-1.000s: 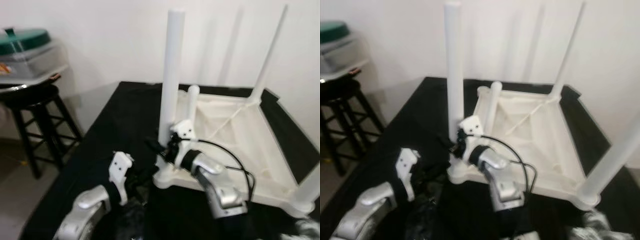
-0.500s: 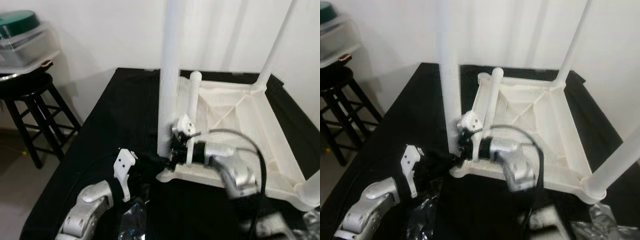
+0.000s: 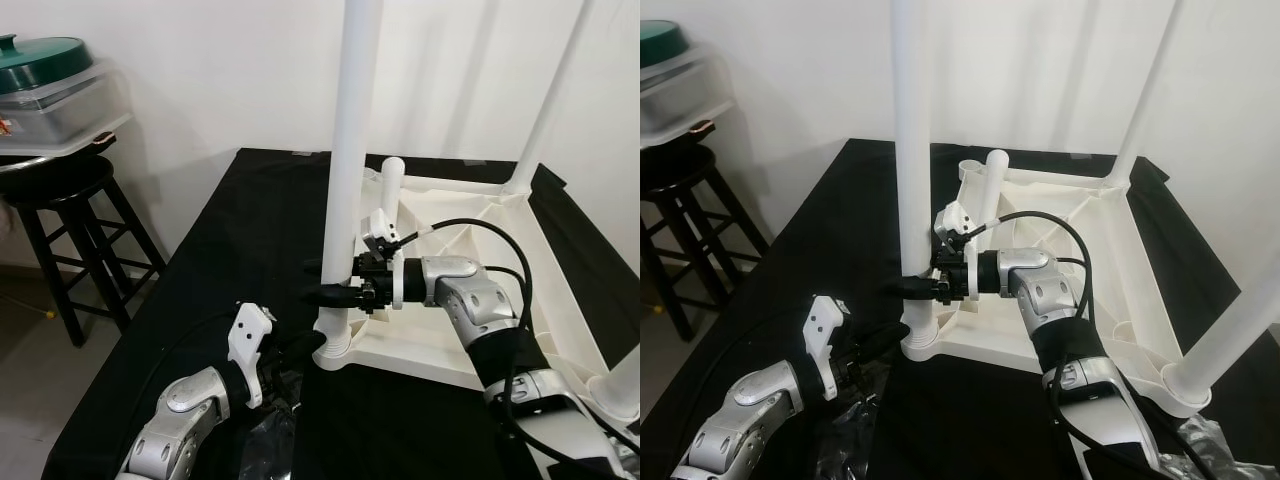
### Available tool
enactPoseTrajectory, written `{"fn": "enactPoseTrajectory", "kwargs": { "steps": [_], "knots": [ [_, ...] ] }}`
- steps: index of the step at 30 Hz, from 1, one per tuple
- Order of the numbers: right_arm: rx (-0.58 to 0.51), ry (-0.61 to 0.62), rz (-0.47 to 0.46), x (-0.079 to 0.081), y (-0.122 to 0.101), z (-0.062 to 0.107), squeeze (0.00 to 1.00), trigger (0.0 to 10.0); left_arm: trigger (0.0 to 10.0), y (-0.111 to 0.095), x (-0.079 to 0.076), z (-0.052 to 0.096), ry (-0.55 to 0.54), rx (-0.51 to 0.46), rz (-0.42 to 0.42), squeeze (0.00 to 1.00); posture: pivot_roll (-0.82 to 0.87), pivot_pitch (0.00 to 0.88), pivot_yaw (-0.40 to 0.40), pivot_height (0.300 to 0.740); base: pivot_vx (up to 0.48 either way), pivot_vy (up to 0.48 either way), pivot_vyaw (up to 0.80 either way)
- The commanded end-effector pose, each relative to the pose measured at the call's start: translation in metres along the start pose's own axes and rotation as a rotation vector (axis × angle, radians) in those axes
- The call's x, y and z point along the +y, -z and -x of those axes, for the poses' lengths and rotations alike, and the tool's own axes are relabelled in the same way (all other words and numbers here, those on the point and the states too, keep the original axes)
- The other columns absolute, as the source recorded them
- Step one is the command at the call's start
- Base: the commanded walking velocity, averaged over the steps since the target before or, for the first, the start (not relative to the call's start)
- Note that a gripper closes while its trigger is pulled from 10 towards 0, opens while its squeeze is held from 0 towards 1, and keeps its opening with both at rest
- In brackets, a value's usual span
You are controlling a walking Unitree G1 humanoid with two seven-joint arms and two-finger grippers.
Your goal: Building children table
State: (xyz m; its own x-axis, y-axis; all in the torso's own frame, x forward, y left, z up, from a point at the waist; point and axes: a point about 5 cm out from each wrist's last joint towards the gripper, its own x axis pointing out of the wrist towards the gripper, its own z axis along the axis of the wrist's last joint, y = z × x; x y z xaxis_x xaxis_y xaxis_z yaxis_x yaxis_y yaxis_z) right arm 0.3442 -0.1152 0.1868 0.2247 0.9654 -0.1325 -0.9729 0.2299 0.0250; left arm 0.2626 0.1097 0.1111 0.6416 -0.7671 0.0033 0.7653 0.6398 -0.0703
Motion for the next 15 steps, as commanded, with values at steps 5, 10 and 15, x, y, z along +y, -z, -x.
{"fn": "enactPoseTrajectory", "kwargs": {
  "steps": [5,10,15],
  "knots": [
    [0.022,0.377,-0.089,0.015,0.039,-0.005,0.00,0.0,10.0,0.002,0.000,0.003,-0.001,0.003,0.013,0.00,-0.06,0.000,-0.027,0.740,0.000,0.000,0.00],
    [0.142,0.729,-0.116,0.061,0.081,-0.036,0.00,0.0,10.0,0.001,0.001,0.006,-0.002,-0.001,0.011,0.00,-0.08,0.000,-0.010,0.740,0.000,0.000,0.00],
    [0.113,0.705,-0.186,0.044,0.079,-0.040,0.00,0.0,10.0,0.002,0.002,0.005,0.006,0.008,0.012,0.00,-0.06,0.000,-0.009,0.740,0.000,0.000,0.00]
  ]
}}
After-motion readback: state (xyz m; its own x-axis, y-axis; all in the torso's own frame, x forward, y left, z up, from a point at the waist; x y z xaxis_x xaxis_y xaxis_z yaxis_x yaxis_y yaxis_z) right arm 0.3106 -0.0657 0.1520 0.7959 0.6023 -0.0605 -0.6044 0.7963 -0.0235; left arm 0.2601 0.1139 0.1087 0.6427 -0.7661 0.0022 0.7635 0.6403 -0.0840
